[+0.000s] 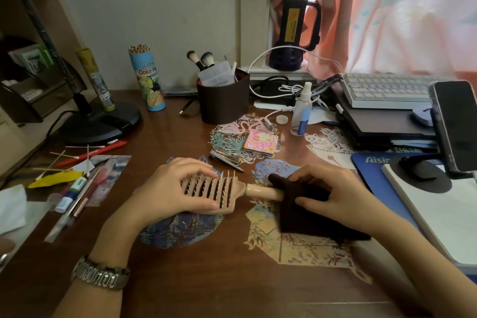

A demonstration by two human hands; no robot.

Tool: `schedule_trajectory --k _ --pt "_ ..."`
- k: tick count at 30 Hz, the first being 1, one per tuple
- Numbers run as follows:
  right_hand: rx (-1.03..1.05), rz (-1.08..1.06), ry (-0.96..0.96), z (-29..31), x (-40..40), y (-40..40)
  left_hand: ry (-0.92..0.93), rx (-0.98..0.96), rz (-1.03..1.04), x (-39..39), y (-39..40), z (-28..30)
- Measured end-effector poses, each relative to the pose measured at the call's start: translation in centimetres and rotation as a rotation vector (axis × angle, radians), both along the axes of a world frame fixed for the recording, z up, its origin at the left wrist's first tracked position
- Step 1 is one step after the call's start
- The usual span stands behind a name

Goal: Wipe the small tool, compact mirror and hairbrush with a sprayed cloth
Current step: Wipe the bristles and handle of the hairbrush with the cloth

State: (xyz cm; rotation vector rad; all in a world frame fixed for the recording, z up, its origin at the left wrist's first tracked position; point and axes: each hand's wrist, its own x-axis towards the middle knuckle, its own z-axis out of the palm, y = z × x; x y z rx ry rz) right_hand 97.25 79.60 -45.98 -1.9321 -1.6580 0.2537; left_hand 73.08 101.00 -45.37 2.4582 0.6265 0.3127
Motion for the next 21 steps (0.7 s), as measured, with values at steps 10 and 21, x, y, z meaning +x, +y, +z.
schedule_trajectory --k 10,21 --pt "0.030 -0.004 0.010 -0.7 -0.2 -0.4 -0.015 0.043 -0.001 0.8 -1.1 -0.1" --pt "0.068 -0.010 -0.125 -2.0 -2.6 1.3 -0.022 0.042 0.015 1.0 -1.5 0.2"
